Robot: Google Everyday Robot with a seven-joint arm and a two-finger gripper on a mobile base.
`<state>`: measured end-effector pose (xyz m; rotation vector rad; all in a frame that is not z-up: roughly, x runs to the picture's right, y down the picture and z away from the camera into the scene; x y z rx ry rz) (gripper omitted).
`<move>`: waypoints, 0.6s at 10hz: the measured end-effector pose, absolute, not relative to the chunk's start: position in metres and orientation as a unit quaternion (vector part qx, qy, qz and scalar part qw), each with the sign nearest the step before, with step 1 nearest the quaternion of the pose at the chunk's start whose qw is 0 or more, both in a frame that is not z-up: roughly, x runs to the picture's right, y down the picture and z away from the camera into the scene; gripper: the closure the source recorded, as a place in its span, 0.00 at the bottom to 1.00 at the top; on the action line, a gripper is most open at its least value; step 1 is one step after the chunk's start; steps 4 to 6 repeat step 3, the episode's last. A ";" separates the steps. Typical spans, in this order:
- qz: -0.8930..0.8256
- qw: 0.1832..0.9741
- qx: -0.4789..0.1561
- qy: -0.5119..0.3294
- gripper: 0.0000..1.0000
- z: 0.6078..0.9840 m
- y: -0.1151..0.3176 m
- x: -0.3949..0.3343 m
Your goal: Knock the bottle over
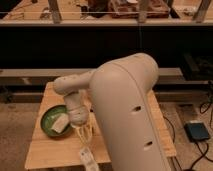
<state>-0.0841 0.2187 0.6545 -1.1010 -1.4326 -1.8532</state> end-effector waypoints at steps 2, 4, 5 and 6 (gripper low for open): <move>-0.687 0.270 -0.408 -0.537 1.00 0.661 0.201 -0.087; -0.685 0.277 -0.404 -0.540 1.00 0.664 0.193 -0.086; -0.685 0.277 -0.404 -0.540 1.00 0.664 0.193 -0.086; -0.685 0.277 -0.404 -0.540 1.00 0.664 0.193 -0.086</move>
